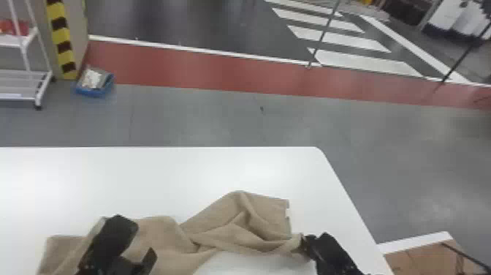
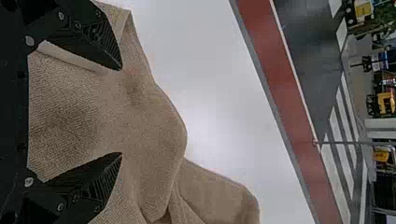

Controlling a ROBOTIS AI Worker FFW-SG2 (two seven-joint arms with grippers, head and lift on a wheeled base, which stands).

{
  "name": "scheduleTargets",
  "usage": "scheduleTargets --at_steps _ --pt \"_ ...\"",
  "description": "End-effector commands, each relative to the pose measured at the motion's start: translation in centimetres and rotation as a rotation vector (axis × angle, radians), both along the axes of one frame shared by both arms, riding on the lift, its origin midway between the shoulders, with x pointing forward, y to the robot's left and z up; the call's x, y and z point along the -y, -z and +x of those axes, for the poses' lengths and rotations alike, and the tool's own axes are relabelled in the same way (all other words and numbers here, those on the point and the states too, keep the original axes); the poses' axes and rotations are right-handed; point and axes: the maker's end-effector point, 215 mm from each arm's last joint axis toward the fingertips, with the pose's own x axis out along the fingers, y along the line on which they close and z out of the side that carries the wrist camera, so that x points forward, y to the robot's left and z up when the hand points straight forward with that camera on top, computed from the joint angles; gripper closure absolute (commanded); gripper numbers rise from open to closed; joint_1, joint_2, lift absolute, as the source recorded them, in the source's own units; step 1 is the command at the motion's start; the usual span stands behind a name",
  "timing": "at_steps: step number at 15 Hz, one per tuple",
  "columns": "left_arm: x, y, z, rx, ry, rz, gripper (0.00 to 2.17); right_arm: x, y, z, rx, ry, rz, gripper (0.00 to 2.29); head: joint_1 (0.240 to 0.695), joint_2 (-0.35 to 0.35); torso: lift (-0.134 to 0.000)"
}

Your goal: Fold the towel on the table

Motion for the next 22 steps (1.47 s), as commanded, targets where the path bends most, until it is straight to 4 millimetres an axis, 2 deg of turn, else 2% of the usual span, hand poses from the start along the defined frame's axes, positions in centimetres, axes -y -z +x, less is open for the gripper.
scheduleTargets --at_steps 1,4,9,10,12,17,18,21,22 --pt "-0.5 0.4 1.2 0.001 -0.020 0.018 0.28 -0.1 0.0 0.0 0.000 -0.001 0.002 1.95 0.695 -0.350 0.000" --pt "-1.6 0.0 2.5 0.012 -0.053 0.034 0.33 -0.2 0.2 -0.1 -0.002 0.001 0.006 1.95 0.695 -0.350 0.000" --pt "-3.5 2.3 2.0 -0.046 -0.086 0.081 0.33 0.0 0.1 0.0 0.000 0.004 0.006 1.95 0.695 -0.350 0.000" --pt "-3.8 2.3 2.3 -0.041 -0.093 0.092 0.33 -0.1 0.1 0.0 0.000 0.003 0.007 1.95 0.695 -0.350 0.000" --pt "-4.1 2.4 2.6 -0.039 -0.099 0.100 0.46 -0.3 0.2 0.0 -0.001 0.000 0.008 1.95 0.695 -0.350 0.000" --pt "-4.9 2.8 2.6 -0.060 -0.117 0.105 0.48 0.1 0.5 -0.3 -0.007 0.009 0.011 1.95 0.695 -0.350 0.000" --pt "-5.0 2.8 2.5 -0.066 -0.119 0.103 0.61 0.1 0.6 -0.4 -0.010 0.009 0.012 1.95 0.695 -0.350 0.000" --pt "-5.7 3.0 2.3 -0.081 -0.132 0.107 0.64 0.4 0.6 -0.5 -0.009 0.016 0.010 1.95 0.695 -0.350 0.000" --pt "-5.8 2.9 2.2 -0.082 -0.138 0.100 0.79 0.4 0.6 -0.6 -0.010 0.016 0.010 1.95 0.695 -0.350 0.000"
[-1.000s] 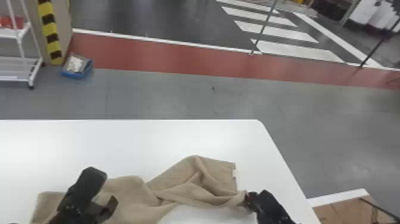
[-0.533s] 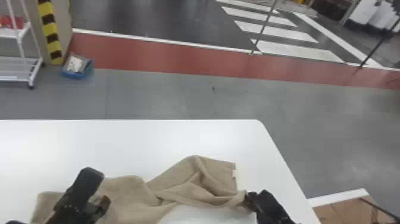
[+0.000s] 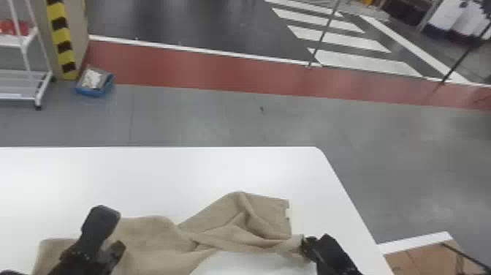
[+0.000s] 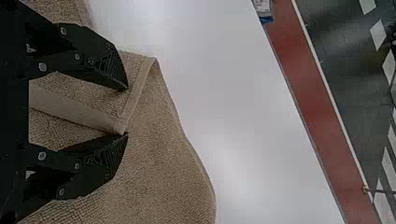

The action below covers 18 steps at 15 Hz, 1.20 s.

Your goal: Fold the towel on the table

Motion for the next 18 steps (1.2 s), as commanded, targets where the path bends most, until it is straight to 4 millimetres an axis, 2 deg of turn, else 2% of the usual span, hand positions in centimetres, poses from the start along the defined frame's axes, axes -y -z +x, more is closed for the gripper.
scheduleTargets --at_steps 1,2,3,8,10,12,13,16,18 --pt "-0.4 -0.7 0.0 0.011 -0.018 -0.018 1.21 0.1 0.0 0.0 0.001 0.000 -0.001 1.95 0.695 -0.350 0.000" --pt "-0.3 -1.0 -0.2 0.016 -0.024 -0.030 1.49 0.1 0.0 0.0 0.001 0.000 -0.001 1.95 0.695 -0.350 0.000" --pt "-0.3 -1.8 -0.2 0.029 -0.030 -0.042 1.69 0.1 0.0 0.0 0.001 0.000 -0.001 1.95 0.695 -0.350 0.000" --pt "-0.3 -5.7 -1.3 0.076 -0.035 -0.138 1.70 -0.2 -0.7 0.5 0.028 -0.010 0.000 1.95 0.695 -0.350 0.000" --pt "-0.7 -8.1 -1.6 0.102 -0.038 -0.197 1.70 -1.4 -4.0 1.9 0.149 -0.049 0.018 1.96 0.695 -0.350 0.000" --pt "-1.2 -10.4 -2.1 0.127 -0.032 -0.246 1.70 -2.4 -8.7 2.8 0.291 -0.085 0.069 1.95 0.695 -0.350 0.000" --pt "-2.1 -11.7 -2.1 0.146 -0.045 -0.265 1.70 -2.6 -10.5 2.8 0.332 -0.107 0.088 1.95 0.695 -0.350 0.000" --pt "-5.8 -13.7 -1.8 0.177 -0.089 -0.292 1.70 -3.0 -13.6 3.4 0.386 -0.148 0.105 1.95 0.695 -0.340 0.000" --pt "-8.0 -14.7 -1.0 0.193 -0.120 -0.317 1.70 -1.4 -16.5 3.7 0.439 -0.142 0.148 1.95 0.695 -0.311 0.000"
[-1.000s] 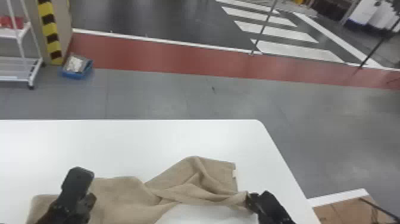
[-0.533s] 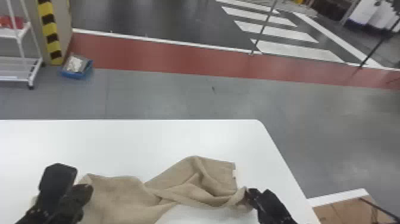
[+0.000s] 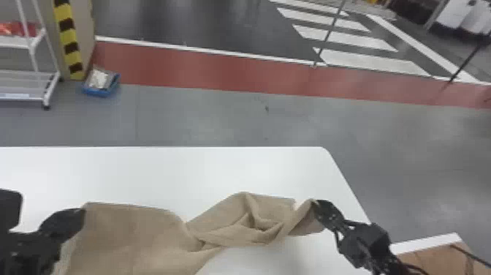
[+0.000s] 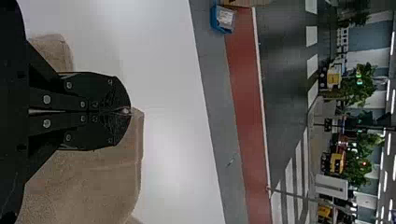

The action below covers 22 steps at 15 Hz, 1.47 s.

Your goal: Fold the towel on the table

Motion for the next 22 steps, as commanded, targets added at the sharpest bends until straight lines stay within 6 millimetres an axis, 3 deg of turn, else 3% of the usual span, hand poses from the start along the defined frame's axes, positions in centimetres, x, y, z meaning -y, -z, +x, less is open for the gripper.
scheduleTargets --at_steps 1,3,5,9,11,14,16,18,21,22 --pt "-3.0 -1.3 1.1 0.017 -0.053 -0.017 1.70 2.1 -3.9 0.7 0.086 0.031 0.035 1.95 0.695 -0.295 0.000" --pt "-4.4 -2.2 2.2 0.016 -0.070 -0.037 1.70 2.7 -6.2 3.0 0.133 0.049 0.055 1.95 0.695 -0.272 0.000" --pt "-4.2 -4.3 4.9 0.055 -0.062 -0.053 1.70 4.0 -8.7 6.5 0.167 0.103 0.136 1.95 0.695 -0.259 0.000" --pt "-3.8 -6.1 11.8 0.084 -0.053 -0.075 1.70 3.6 -12.3 12.1 0.192 0.126 0.198 1.95 0.695 -0.237 0.000" --pt "-3.7 -7.2 15.0 0.092 -0.049 -0.095 1.70 4.7 -13.9 14.6 0.194 0.160 0.224 1.95 0.695 -0.228 0.000" --pt "-3.7 -10.3 19.4 0.121 -0.030 -0.137 1.70 6.1 -17.1 17.9 0.215 0.189 0.222 1.95 0.687 -0.220 0.000" --pt "-4.4 -13.0 21.2 0.153 -0.019 -0.185 1.70 7.5 -19.3 19.4 0.223 0.212 0.224 1.95 0.649 -0.218 0.000" --pt "-6.8 -14.4 21.0 0.192 -0.027 -0.236 1.70 7.8 -19.6 19.5 0.217 0.209 0.207 1.95 0.594 -0.217 0.000" --pt "-10.4 -12.7 16.1 0.246 -0.012 -0.310 1.70 6.4 -16.5 15.7 0.192 0.151 0.127 1.95 0.579 -0.202 0.000" --pt "-11.5 -11.7 14.0 0.269 0.003 -0.307 1.70 5.3 -14.7 13.8 0.184 0.107 0.082 1.95 0.604 -0.190 0.000"
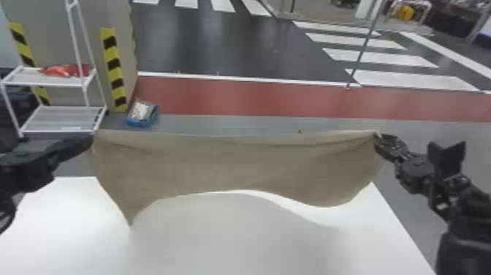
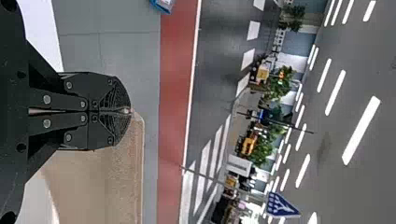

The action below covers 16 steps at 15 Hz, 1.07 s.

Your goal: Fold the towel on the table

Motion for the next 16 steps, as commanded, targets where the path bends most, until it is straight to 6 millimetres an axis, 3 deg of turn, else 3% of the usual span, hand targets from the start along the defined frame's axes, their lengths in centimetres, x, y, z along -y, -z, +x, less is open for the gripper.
scheduleTargets --at_steps 1,3,4,6,8,11,13,16 --pt "-2.9 1.6 -4.3 0.065 -0.004 0.023 1.70 -2.2 3.7 -3.8 -0.028 -0.072 -0.090 1.95 0.627 -0.181 0.000" --pt "-3.6 2.3 -7.2 0.144 0.020 0.069 1.70 -4.5 6.8 -7.1 -0.049 -0.148 -0.158 1.95 0.677 -0.161 0.000" --pt "-4.0 2.5 -8.2 0.171 0.022 0.091 1.70 -4.2 7.7 -8.0 -0.063 -0.146 -0.159 1.95 0.695 -0.151 0.000" --pt "-4.5 2.3 -8.6 0.178 0.014 0.088 1.70 -1.6 6.7 -8.7 -0.045 -0.095 -0.136 1.95 0.695 -0.132 0.000" --pt "-5.2 0.1 -8.2 0.208 0.000 0.106 1.70 -0.8 5.3 -8.1 -0.034 -0.077 -0.137 1.95 0.695 -0.138 0.000" --pt "-3.6 -3.1 -4.4 0.233 0.016 0.148 1.70 -0.2 2.9 -4.7 -0.025 -0.058 -0.135 1.95 0.695 -0.149 0.000" --pt "-1.6 -3.2 -1.3 0.220 0.039 0.175 1.70 -0.1 2.3 -2.2 -0.032 -0.047 -0.129 1.95 0.695 -0.154 0.000" --pt "2.2 -2.9 2.7 0.200 0.076 0.201 1.70 -1.1 0.7 1.3 -0.016 -0.052 -0.130 1.95 0.646 -0.166 0.000"
